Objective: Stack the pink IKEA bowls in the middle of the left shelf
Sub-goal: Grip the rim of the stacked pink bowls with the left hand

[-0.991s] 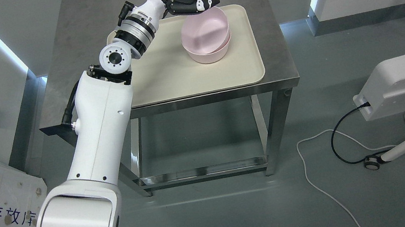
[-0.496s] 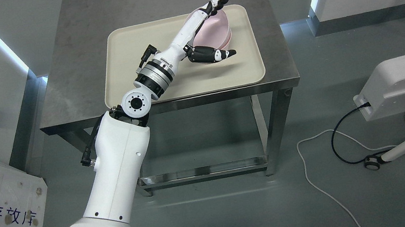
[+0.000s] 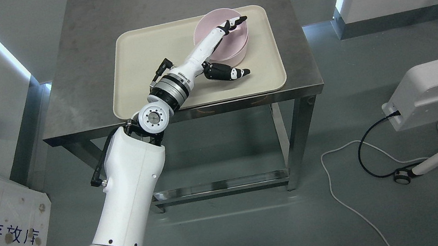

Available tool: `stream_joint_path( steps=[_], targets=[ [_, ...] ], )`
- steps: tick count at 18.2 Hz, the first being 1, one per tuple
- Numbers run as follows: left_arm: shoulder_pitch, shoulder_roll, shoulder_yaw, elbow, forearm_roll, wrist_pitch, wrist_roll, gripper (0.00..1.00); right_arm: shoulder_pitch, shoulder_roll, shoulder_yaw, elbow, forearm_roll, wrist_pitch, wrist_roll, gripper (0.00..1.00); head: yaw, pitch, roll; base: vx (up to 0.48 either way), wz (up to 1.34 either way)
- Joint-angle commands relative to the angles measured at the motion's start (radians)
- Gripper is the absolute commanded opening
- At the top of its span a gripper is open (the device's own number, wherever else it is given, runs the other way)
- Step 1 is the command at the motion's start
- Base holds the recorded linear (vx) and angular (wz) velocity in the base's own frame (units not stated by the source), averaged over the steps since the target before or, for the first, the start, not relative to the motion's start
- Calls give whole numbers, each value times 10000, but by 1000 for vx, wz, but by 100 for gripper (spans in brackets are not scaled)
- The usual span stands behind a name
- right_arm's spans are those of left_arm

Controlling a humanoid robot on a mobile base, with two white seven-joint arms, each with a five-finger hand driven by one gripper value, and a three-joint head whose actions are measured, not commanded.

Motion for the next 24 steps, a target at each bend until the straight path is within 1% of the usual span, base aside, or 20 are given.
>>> stream_joint_path(
  steps=[1, 4, 7, 11, 13, 16, 18, 19, 21, 24],
  targets=[
    [-99, 591, 204, -634, -381, 59, -24, 85, 0, -174, -46, -175, -15, 6, -2, 100, 0, 0, 0, 0, 0],
    [-145, 776, 97, -1049, -656, 105, -85, 79, 0, -174, -46, -175, -15, 6, -2, 100, 0, 0, 0, 0, 0],
    [-145, 746, 81, -1249, -1055, 105, -758, 76, 0, -174, -46, -175, -15, 6, -2, 100, 0, 0, 0, 0, 0],
    [-130, 746, 81, -1418, -1607, 105, -1556, 68, 0, -174, -46, -175, -15, 6, -2, 100, 0, 0, 0, 0, 0],
    [-251, 730, 81, -1433, -1792, 105, -1589, 65, 0, -174, -46, -175, -15, 6, -2, 100, 0, 0, 0, 0, 0],
    [-436, 746, 96, -1418, -1808, 90, -1589, 52, 0, -174, -46, -175, -15, 6, -2, 100, 0, 0, 0, 0, 0],
    [-666, 761, 81, -1418, -1868, 75, -1604, 47, 0, -174, -46, -175, -15, 6, -2, 100, 0, 0, 0, 0, 0],
    [-773, 791, 66, -1388, -2158, 75, -1604, 46, 0, -174, -46, -175, -15, 6, -2, 100, 0, 0, 0, 0, 0],
    [-774, 792, 65, -1326, -3123, 59, -1619, 49, 0, -174, -46, -175, -15, 6, -2, 100, 0, 0, 0, 0, 0],
    [-545, 837, 35, -1326, -3449, 59, -1894, 51, 0, -174, -46, -175, -15, 6, -2, 100, 0, 0, 0, 0, 0]
  ],
)
